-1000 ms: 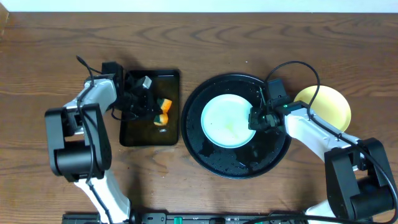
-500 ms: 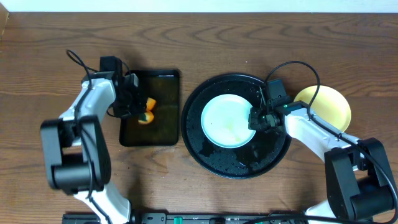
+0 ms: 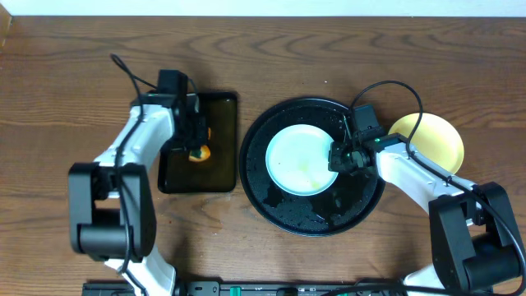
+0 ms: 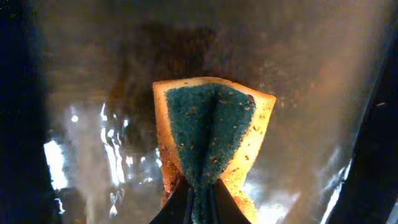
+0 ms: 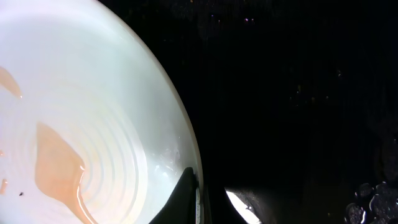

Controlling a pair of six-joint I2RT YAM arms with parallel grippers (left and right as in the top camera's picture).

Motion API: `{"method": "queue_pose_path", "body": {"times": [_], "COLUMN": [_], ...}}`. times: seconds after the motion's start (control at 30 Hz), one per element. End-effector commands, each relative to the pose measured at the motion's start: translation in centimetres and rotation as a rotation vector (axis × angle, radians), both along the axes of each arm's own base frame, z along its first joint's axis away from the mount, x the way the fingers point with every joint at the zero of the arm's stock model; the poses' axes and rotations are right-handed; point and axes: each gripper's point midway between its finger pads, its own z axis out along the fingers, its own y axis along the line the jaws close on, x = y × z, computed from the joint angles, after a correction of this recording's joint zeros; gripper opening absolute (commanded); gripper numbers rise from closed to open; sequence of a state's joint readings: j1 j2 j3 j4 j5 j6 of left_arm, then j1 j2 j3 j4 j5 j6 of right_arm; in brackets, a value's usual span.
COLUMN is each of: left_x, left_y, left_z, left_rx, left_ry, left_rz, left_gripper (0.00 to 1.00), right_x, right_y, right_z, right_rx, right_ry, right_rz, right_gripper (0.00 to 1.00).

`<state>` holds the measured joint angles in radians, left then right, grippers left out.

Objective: Clean dirty plates on tray and stack at the side
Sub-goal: 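Carry the sponge with left gripper back to the black rectangular tray, then grip the green plate rim with right gripper and tilt it up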

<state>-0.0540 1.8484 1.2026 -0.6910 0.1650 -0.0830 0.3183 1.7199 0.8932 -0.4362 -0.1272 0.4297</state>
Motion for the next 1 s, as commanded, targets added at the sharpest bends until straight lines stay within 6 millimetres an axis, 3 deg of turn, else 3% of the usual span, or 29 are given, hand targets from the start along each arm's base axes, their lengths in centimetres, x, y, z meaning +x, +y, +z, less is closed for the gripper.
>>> {"method": "queue_pose_path", "body": {"times": [0.0,0.13,0.2,0.3,0.6,0.7,0.97], "left_x": [-0.9,-1.2,-1.2,-1.4,-2.0,-2.4,-4.0], "left_y": [-0.6,-1.3,-1.3,-1.3,-1.2,-1.2,-1.0], "left_z": [-2.1,-2.4,-2.2,-1.2,3.6,5.1,5.4], "left_rx": [0.039,0.04,0.04,0.039,0.03,0.026,0.019], "left_ry": [0.06,0.075,0.072,0.062,-0.014,-0.04,0.013], "left_rz": [-0.02,-0.039,-0.04,-0.04,-0.027,-0.02,0.058], "left_gripper": [0.08,0.15,0.34,0.51,0.56,0.74,0.75], "right_x": [-2.4,-2.4,-2.4,-2.3,-2.0,-1.9,-1.6], "right_y": [-0.3,-0.3,-0.3,-0.3,-0.2,-0.2,0.0], "right_z": [-2.2,-2.2,-2.2,-2.2,-2.1,-2.1,-2.0], "right_rx": [-0.03,-0.03,-0.03,-0.029,-0.026,-0.025,-0.019], "right_ry": [0.085,0.084,0.084,0.081,0.069,0.067,0.053], "right_rz": [0.012,0.012,0.012,0.012,0.012,0.012,0.012], "right_gripper": [0.01,0.01,0.01,0.01,0.02,0.02,0.01]}}
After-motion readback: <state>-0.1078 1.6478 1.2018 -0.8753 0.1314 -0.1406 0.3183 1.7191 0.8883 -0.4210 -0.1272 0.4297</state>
